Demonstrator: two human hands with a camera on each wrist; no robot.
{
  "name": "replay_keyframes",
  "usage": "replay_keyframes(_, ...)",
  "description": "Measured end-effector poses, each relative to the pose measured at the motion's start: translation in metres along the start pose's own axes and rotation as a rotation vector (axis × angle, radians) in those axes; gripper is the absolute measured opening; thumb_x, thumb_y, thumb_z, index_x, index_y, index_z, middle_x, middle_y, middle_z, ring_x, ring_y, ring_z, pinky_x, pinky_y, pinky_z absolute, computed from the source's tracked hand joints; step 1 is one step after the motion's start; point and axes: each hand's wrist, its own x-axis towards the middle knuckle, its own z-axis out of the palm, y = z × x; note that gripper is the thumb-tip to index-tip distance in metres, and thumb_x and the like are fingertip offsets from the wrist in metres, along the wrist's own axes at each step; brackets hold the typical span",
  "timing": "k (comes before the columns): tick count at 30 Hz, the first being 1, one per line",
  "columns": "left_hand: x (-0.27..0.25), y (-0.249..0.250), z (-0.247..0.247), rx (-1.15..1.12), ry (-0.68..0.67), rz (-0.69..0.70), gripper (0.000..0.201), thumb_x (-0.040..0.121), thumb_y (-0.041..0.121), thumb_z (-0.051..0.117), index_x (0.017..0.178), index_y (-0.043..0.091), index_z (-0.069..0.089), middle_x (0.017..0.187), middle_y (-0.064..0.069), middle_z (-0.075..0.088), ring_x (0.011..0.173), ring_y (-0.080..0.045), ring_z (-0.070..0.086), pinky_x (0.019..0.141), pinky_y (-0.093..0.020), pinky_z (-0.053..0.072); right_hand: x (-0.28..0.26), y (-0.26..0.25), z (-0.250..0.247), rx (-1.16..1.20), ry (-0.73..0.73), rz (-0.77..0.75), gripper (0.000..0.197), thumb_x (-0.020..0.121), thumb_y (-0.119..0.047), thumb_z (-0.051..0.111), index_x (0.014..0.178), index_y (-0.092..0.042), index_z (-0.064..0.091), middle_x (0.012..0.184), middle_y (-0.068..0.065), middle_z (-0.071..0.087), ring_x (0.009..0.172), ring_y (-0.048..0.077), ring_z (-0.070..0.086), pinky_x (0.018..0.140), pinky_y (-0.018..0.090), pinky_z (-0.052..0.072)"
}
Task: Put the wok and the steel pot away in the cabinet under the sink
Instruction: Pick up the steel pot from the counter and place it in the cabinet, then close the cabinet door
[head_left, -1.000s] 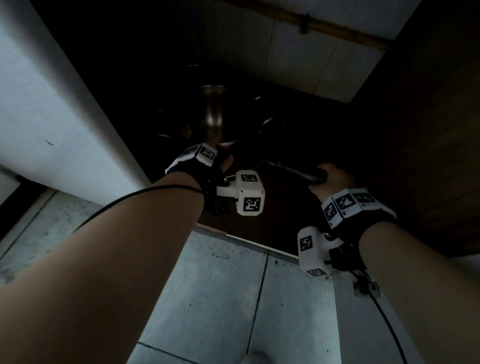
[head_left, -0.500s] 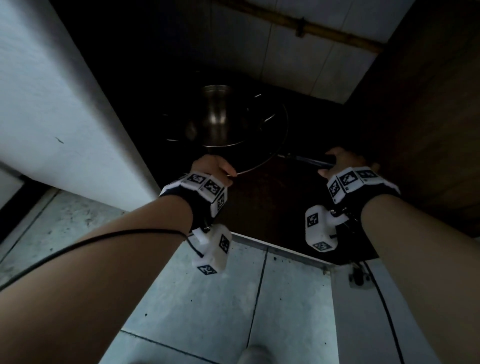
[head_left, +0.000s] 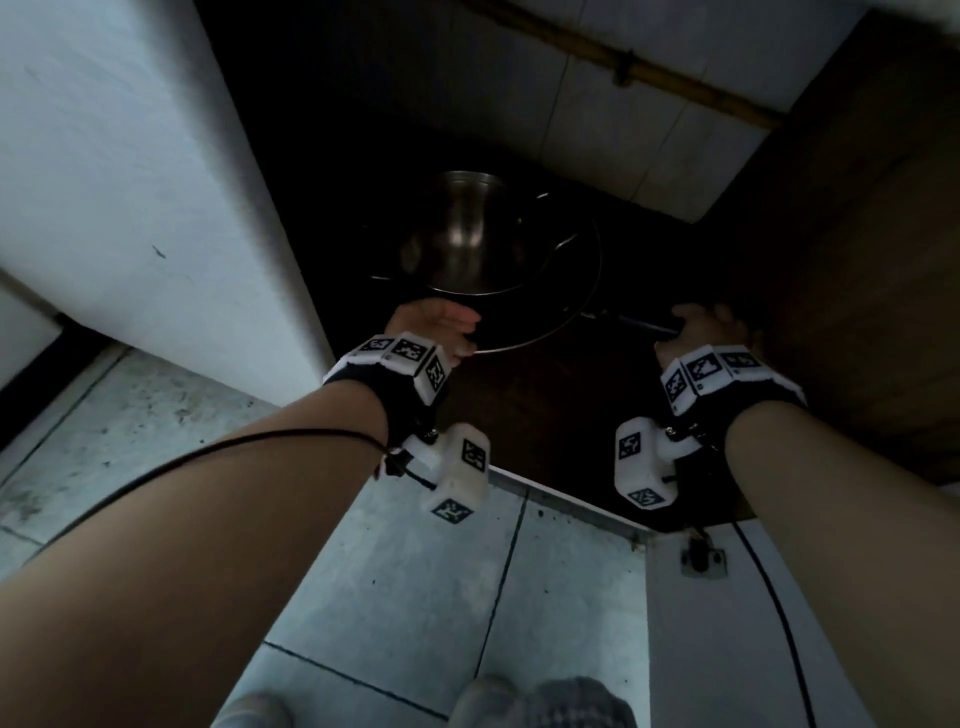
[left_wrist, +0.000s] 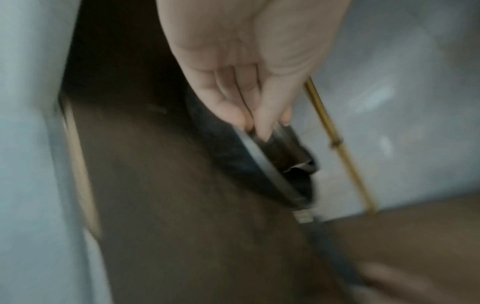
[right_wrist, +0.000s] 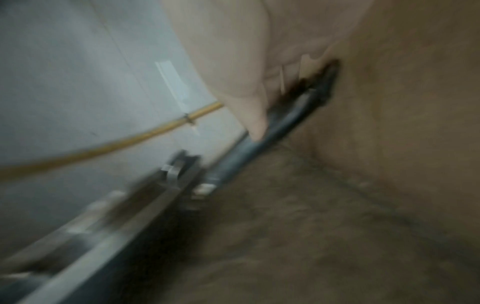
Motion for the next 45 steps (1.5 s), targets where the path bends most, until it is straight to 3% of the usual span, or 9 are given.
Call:
replay_keyframes(3, -0.017, 0.008, 0.004, -0.399, -0.04, 0.003, 0.04, 0.091, -0.004, 0.045, 0.13, 0.001, 0.05, 0.118, -0.012, 0.066, 0.084, -0.016, 0.06, 0.081, -0.031, 0.051, -0.011, -0.028, -0.01, 0.293, -0.083, -0.007, 0.052, 0.079, -0.014, 0.058, 0.131, -0.015, 0.05, 0.139, 0.016, 0.047, 0.124, 0.034, 0.049, 0.1, 0.032, 0.041)
replay_keyframes(7, -0.033, 0.007, 0.007, -0.531, -0.222, -0.074, 0.024, 0.092, 0.009, 0.044, 0.104, 0.02, 0.063, 0.08, 0.006, 0.071, 0.073, -0.007, 0.068, 0.055, -0.018, 0.054, -0.032, -0.073, -0.012, 0.679, -0.611, -0.043, 0.017, 0.078, -0.017, 0.069, 0.09, -0.018, 0.057, 0.084, 0.008, 0.066, 0.073, 0.021, 0.065, 0.065, 0.024, 0.046)
replay_keyframes(10, -0.042, 0.009, 0.006, -0.488, -0.302, -0.154, 0.02, 0.092, 0.013, 0.043, 0.089, 0.025, 0.059, 0.083, 0.005, 0.063, 0.075, -0.007, 0.06, 0.058, -0.019, 0.049, -0.045, -0.097, -0.003, 0.605, -0.774, -0.062, 0.016, 0.093, -0.01, 0.046, 0.083, -0.02, 0.054, 0.082, 0.005, 0.059, 0.077, 0.019, 0.058, 0.072, 0.03, 0.044)
replay_keyframes(15, -0.067, 0.017, -0.029, -0.538, -0.33, -0.296, 0.03, 0.095, 0.023, 0.04, 0.123, 0.022, 0.051, 0.089, 0.005, 0.06, 0.081, -0.008, 0.055, 0.074, -0.023, 0.042, -0.073, -0.122, -0.024, 0.52, -0.953, 0.003, 0.011, 0.092, -0.009, 0.048, 0.09, -0.016, 0.057, 0.089, 0.01, 0.063, 0.075, 0.025, 0.062, 0.052, 0.029, 0.056)
replay_keyframes(21, -0.14, 0.049, -0.07, -0.64, -0.238, -0.408, 0.025, 0.095, 0.023, 0.041, 0.111, 0.019, 0.059, 0.101, 0.0, 0.064, 0.092, -0.016, 0.058, 0.083, -0.028, 0.043, -0.139, -0.146, -0.068, 0.675, -1.022, 0.144, 0.013, 0.093, -0.013, 0.045, 0.086, -0.017, 0.055, 0.087, 0.01, 0.061, 0.077, 0.023, 0.059, 0.061, 0.031, 0.052)
replay_keyframes(25, -0.199, 0.077, -0.093, -0.671, -0.135, -0.436, 0.041, 0.097, 0.022, 0.038, 0.136, 0.013, 0.047, 0.136, -0.009, 0.057, 0.101, -0.019, 0.06, 0.071, -0.024, 0.044, -0.192, -0.158, -0.096, 0.823, -0.959, 0.24, 0.012, 0.093, -0.018, 0.045, 0.09, -0.021, 0.056, 0.088, 0.004, 0.059, 0.081, 0.019, 0.056, 0.074, 0.03, 0.045)
replay_keyframes(29, -0.255, 0.104, -0.104, -0.693, -0.123, -0.459, 0.033, 0.097, 0.022, 0.038, 0.126, 0.022, 0.053, 0.082, 0.007, 0.075, 0.075, -0.009, 0.065, 0.067, -0.022, 0.049, -0.253, -0.145, -0.15, 1.075, -0.869, 0.327, 0.031, 0.094, -0.017, 0.04, 0.124, -0.017, 0.049, 0.093, 0.003, 0.057, 0.088, 0.018, 0.053, 0.068, 0.025, 0.04)
replay_keyframes(35, -0.37, 0.156, -0.083, -0.752, -0.096, -0.572, 0.022, 0.095, 0.022, 0.041, 0.08, 0.023, 0.057, 0.053, 0.011, 0.071, 0.049, -0.002, 0.066, 0.059, -0.022, 0.041, -0.341, -0.1, -0.259, 1.371, -0.633, 0.522, 0.016, 0.094, -0.019, 0.041, 0.102, -0.022, 0.054, 0.083, -0.002, 0.062, 0.073, 0.011, 0.058, 0.066, 0.025, 0.042)
replay_keyframes(45, -0.546, 0.224, -0.01, -0.72, -0.198, -0.549, 0.027, 0.094, 0.022, 0.043, 0.118, 0.019, 0.055, 0.09, 0.005, 0.065, 0.079, -0.011, 0.06, 0.063, -0.022, 0.044, -0.494, 0.007, -0.42, 1.291, -0.123, 0.197, 0.014, 0.077, -0.014, 0.059, 0.081, -0.028, 0.06, 0.083, -0.002, 0.063, 0.073, 0.007, 0.058, 0.063, 0.017, 0.048)
